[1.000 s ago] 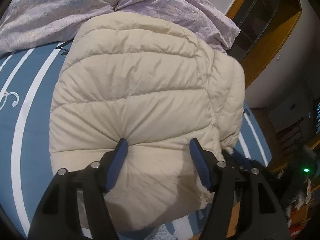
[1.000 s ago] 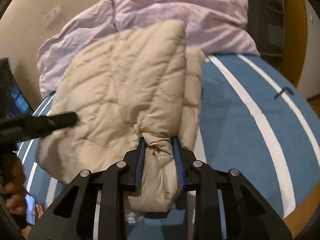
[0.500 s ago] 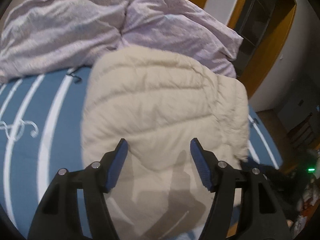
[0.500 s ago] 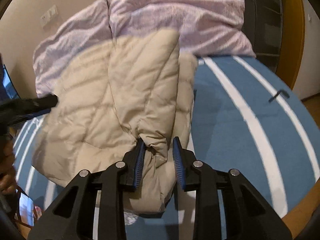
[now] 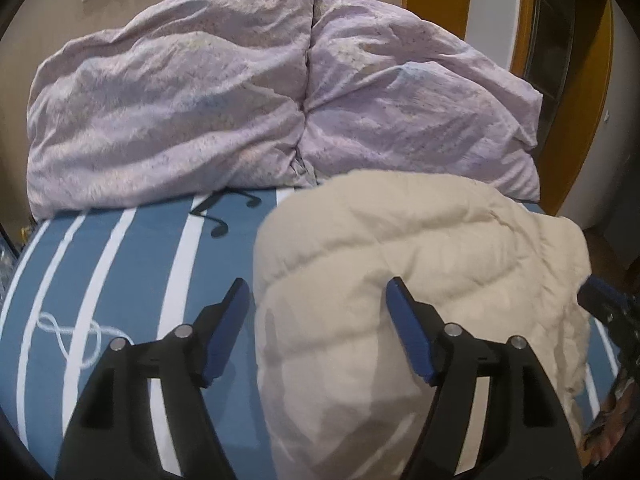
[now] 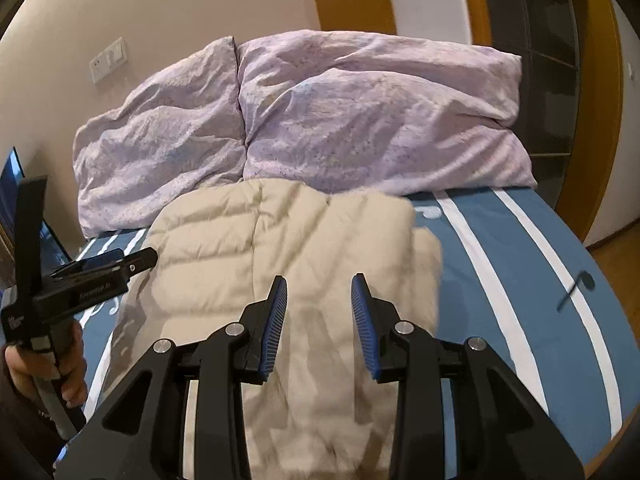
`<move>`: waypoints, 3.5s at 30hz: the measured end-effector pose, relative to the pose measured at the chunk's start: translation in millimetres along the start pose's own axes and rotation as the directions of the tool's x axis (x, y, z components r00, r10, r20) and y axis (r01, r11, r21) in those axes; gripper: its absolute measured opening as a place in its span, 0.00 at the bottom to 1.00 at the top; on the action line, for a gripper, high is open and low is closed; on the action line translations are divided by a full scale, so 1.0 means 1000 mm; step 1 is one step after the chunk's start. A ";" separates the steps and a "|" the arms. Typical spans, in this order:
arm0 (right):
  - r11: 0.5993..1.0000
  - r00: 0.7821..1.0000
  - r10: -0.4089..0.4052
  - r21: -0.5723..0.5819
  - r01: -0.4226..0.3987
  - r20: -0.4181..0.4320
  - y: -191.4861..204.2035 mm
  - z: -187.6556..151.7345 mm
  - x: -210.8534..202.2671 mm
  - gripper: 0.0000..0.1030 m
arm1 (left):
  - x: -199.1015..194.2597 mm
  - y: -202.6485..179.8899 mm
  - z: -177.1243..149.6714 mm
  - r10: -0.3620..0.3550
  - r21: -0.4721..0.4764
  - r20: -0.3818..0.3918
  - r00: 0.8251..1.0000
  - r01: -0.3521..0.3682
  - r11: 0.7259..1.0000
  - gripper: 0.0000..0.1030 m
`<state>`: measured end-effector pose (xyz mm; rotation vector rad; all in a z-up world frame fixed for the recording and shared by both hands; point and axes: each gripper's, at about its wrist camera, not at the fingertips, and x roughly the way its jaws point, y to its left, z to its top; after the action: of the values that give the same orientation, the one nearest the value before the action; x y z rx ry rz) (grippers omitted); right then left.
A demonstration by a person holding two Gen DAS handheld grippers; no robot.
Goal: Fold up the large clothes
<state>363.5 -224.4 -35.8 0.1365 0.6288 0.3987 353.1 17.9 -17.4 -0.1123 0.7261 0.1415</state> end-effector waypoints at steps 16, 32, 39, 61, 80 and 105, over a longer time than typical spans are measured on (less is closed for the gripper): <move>0.993 0.990 -0.116 0.030 0.118 -0.084 -0.027 -0.022 0.070 0.34 | 0.053 -0.019 -0.009 -0.027 0.020 0.004 1.000 0.027 0.999 0.79; 0.991 0.989 -0.125 0.044 0.129 -0.083 -0.027 -0.028 0.085 0.35 | 0.072 -0.017 -0.018 -0.009 0.011 0.000 1.000 0.009 1.000 0.85; 0.991 0.989 -0.127 0.042 0.130 -0.082 -0.027 -0.028 0.087 0.36 | 0.077 -0.017 -0.020 0.012 0.012 0.001 1.000 -0.012 1.000 0.87; 0.987 0.985 -0.156 0.022 0.158 -0.074 -0.024 -0.028 0.092 0.36 | 0.084 -0.013 -0.021 0.014 0.002 -0.008 1.000 -0.014 1.000 0.93; 0.985 0.982 -0.168 0.012 0.170 -0.086 -0.024 -0.027 0.095 0.36 | 0.091 -0.014 -0.019 0.044 0.016 -0.042 0.998 -0.043 0.999 0.96; 0.989 0.982 -0.139 0.039 0.145 -0.127 -0.028 -0.025 0.105 0.37 | 0.097 -0.008 -0.015 0.031 -0.013 -0.077 0.997 -0.032 0.999 0.98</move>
<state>435.0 -207.3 -120.0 0.1126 0.7667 0.2551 416.3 16.3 -93.3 -0.1208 0.8037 0.1729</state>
